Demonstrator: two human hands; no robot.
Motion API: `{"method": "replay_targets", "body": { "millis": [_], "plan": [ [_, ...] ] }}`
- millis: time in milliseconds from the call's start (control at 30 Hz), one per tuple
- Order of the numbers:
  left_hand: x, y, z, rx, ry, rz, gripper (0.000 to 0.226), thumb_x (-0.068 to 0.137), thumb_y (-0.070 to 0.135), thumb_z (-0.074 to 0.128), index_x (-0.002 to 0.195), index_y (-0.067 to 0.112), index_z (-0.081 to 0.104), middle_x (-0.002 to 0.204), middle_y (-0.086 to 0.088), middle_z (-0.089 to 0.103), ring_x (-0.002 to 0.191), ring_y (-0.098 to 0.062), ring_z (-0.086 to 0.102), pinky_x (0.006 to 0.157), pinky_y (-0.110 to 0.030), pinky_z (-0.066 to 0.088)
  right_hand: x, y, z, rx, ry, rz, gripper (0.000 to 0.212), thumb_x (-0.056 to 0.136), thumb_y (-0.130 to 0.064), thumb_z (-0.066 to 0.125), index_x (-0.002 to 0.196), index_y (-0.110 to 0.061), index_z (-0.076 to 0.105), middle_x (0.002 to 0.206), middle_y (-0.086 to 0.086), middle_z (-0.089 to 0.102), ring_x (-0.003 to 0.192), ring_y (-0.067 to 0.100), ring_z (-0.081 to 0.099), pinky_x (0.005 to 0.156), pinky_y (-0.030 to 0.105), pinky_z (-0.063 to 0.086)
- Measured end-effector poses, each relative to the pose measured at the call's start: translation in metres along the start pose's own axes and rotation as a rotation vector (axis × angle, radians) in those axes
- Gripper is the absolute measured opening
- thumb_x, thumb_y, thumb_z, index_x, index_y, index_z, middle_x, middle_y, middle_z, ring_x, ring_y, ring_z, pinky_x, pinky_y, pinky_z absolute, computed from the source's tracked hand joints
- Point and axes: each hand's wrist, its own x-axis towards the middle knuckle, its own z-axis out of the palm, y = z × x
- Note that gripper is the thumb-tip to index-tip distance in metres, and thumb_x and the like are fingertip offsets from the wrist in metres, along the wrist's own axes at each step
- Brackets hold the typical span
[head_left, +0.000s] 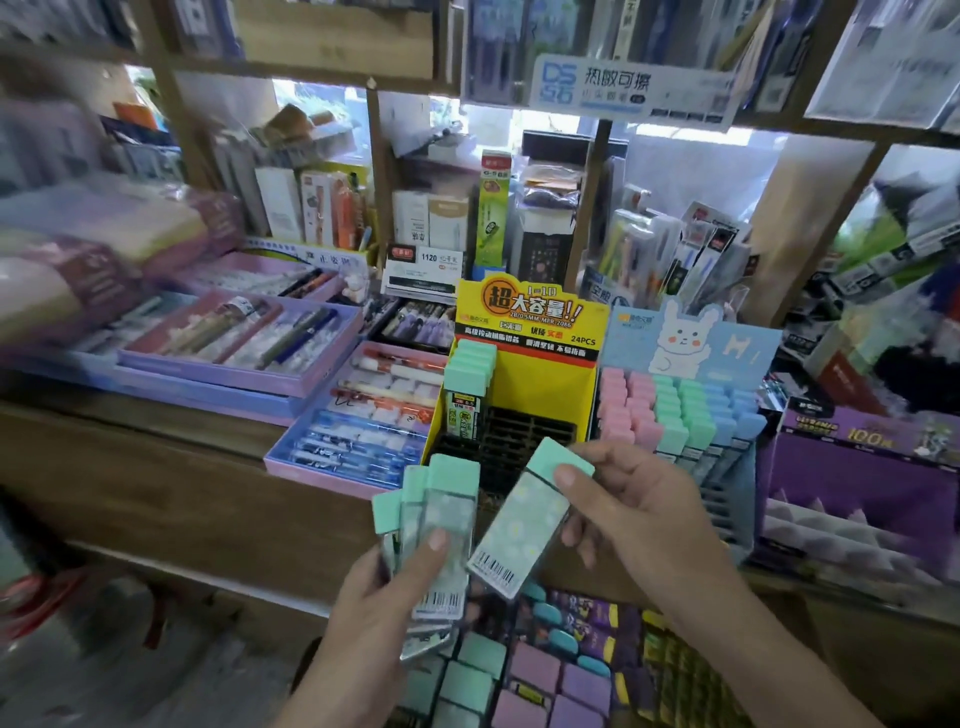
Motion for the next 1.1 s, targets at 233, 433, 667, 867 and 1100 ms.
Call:
{"method": "replay_targets", "body": {
  "millis": [233, 433, 667, 867, 1100],
  "plan": [
    [0.013, 0.003, -0.009, -0.130, 0.083, 0.105, 0.040, 0.072, 0.046, 0.075, 0.098, 0.016, 0.080, 0.102, -0.023, 0.076, 0.083, -0.035, 0.076, 0.058, -0.035, 0.059, 0.038, -0.018, 0.012, -0.109, 0.109, -0.133, 0.014, 0.094, -0.015, 0.071, 0.107, -0.013, 0.068, 0.070, 0.013, 0.072, 0.055, 0.023, 0.069, 0.053, 0.025, 0.057],
    [0.021, 0.000, -0.013, -0.194, 0.103, 0.099, 0.063, 0.070, 0.053, 0.072, 0.110, 0.005, 0.074, 0.099, -0.028, 0.074, 0.074, -0.032, 0.073, 0.057, -0.035, 0.057, 0.072, -0.013, 0.033, -0.276, 0.074, -0.186, 0.017, 0.099, -0.017, 0.066, 0.109, -0.030, 0.067, 0.084, -0.004, 0.075, 0.073, 0.012, 0.075, 0.075, 0.027, 0.062],
    [0.027, -0.002, -0.017, -0.237, 0.070, 0.073, 0.059, 0.081, 0.049, 0.062, 0.111, 0.000, 0.071, 0.097, -0.032, 0.073, 0.065, -0.031, 0.070, 0.051, -0.034, 0.057, 0.091, 0.002, 0.046, -0.444, 0.049, -0.236, 0.019, 0.099, -0.022, 0.067, 0.116, -0.028, 0.067, 0.086, -0.007, 0.072, 0.077, 0.004, 0.073, 0.076, 0.027, 0.061],
    [0.030, -0.003, -0.017, -0.235, 0.060, 0.078, 0.055, 0.083, 0.049, 0.059, 0.104, 0.002, 0.076, 0.095, -0.034, 0.072, 0.062, -0.032, 0.067, 0.049, -0.034, 0.054, 0.096, 0.008, 0.043, -0.466, 0.003, -0.246, 0.022, 0.096, -0.023, 0.070, 0.118, -0.025, 0.072, 0.090, -0.009, 0.071, 0.084, 0.013, 0.070, 0.079, 0.038, 0.062],
    [0.031, -0.002, -0.017, -0.257, 0.038, 0.068, 0.053, 0.082, 0.050, 0.058, 0.096, 0.004, 0.079, 0.093, -0.036, 0.070, 0.059, -0.032, 0.065, 0.046, -0.033, 0.052, 0.100, 0.010, 0.053, -0.424, 0.086, -0.251, 0.013, 0.093, -0.018, 0.074, 0.092, -0.028, 0.065, 0.082, 0.000, 0.071, 0.073, 0.013, 0.071, 0.063, 0.027, 0.061]
  ]
}}
